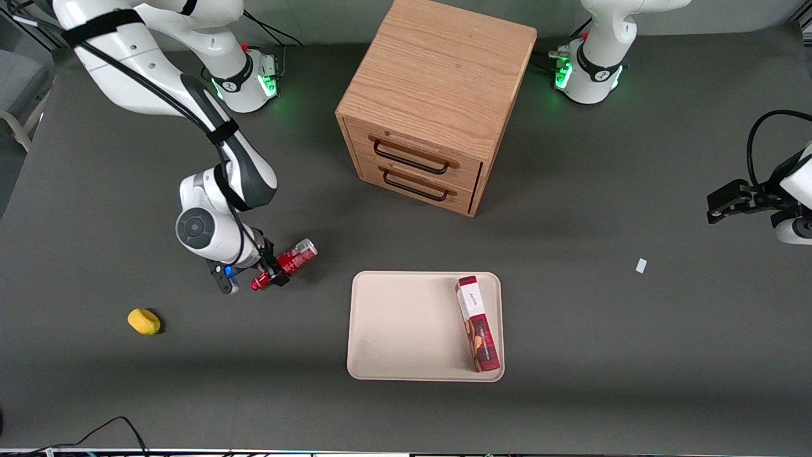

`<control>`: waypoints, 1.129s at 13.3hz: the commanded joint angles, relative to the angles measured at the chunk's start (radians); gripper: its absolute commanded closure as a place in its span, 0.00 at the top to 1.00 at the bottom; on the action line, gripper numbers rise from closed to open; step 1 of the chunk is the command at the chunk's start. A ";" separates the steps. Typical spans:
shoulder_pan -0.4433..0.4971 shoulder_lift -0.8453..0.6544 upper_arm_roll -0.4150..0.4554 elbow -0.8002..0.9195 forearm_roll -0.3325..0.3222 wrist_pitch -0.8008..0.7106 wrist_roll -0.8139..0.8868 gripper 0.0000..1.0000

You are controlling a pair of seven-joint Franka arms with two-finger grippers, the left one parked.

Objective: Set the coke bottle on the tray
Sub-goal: 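Move the right gripper down to the red Coca-Cola bottle lying on the table, then close the right gripper around the bottle's body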

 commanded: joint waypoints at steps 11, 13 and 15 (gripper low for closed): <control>0.016 0.038 0.004 -0.016 -0.058 0.100 0.065 0.00; 0.015 0.031 0.005 -0.010 -0.058 0.089 0.062 0.00; 0.013 0.003 0.011 0.005 -0.058 0.077 0.045 0.00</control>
